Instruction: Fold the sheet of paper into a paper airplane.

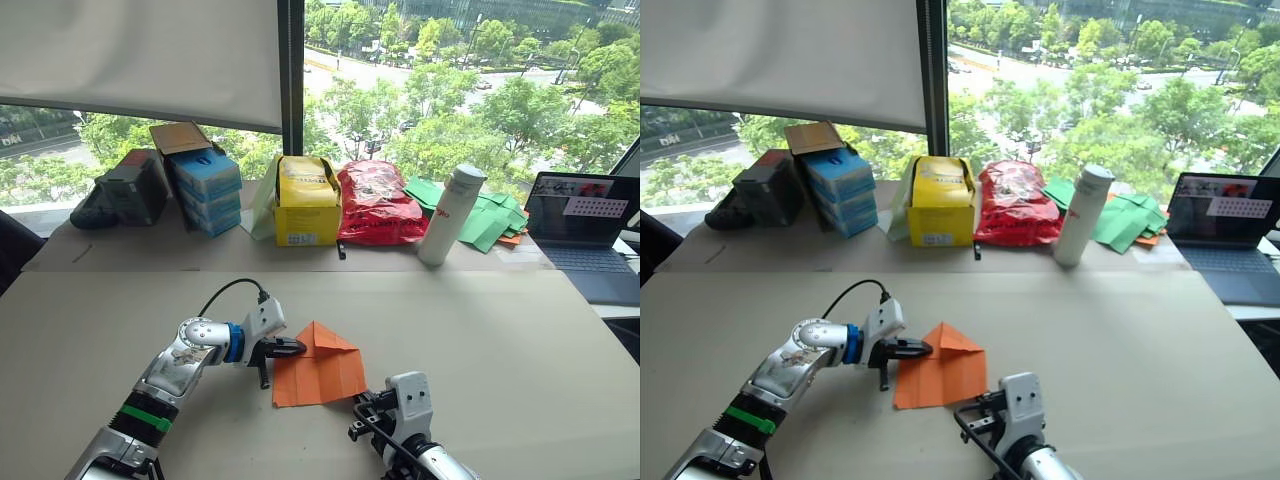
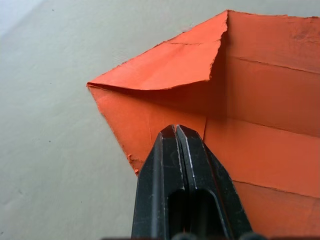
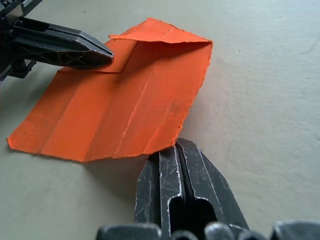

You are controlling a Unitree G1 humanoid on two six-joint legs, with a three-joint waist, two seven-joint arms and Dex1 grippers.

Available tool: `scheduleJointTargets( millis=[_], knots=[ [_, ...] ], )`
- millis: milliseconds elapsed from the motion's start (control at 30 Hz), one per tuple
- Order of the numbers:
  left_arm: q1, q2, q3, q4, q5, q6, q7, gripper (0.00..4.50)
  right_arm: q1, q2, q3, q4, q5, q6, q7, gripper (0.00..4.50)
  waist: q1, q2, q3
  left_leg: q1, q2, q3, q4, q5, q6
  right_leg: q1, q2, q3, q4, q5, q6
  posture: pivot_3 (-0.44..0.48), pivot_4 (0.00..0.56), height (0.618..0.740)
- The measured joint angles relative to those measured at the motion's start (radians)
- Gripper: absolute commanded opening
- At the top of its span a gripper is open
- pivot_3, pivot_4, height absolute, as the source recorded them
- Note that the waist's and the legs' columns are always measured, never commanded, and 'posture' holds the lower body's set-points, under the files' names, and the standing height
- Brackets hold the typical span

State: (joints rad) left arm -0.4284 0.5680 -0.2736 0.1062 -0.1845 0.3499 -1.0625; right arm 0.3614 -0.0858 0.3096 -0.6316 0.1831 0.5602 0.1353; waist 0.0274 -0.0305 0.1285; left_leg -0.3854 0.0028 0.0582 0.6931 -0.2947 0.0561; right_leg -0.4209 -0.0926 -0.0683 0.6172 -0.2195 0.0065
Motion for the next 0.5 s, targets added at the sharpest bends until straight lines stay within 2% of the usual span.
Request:
scheduleJointTargets(
  millis=[267,500],
  knots=[
    [-0.006,0.000,0.000,-0.001,0.004,0.005,0.001,0.05,-0.245,0.012,-0.027,0.134,0.000,-0.036,0.059,0.00,-0.013,0.006,0.004,0.001,-0.005,0.002,0.004,-0.001,0.003,-0.001,-0.002,0.003,0.008,-0.002,0.004,0.000,0.150,0.740],
    [-0.005,0.001,0.002,-0.014,0.004,0.027,0.005,0.05,-0.309,0.002,-0.025,0.191,-0.001,-0.036,0.098,0.00,-0.016,0.006,0.004,0.001,-0.005,0.003,0.004,-0.001,0.002,-0.001,-0.002,0.004,0.009,-0.002,0.004,0.000,0.150,0.740]
  ],
)
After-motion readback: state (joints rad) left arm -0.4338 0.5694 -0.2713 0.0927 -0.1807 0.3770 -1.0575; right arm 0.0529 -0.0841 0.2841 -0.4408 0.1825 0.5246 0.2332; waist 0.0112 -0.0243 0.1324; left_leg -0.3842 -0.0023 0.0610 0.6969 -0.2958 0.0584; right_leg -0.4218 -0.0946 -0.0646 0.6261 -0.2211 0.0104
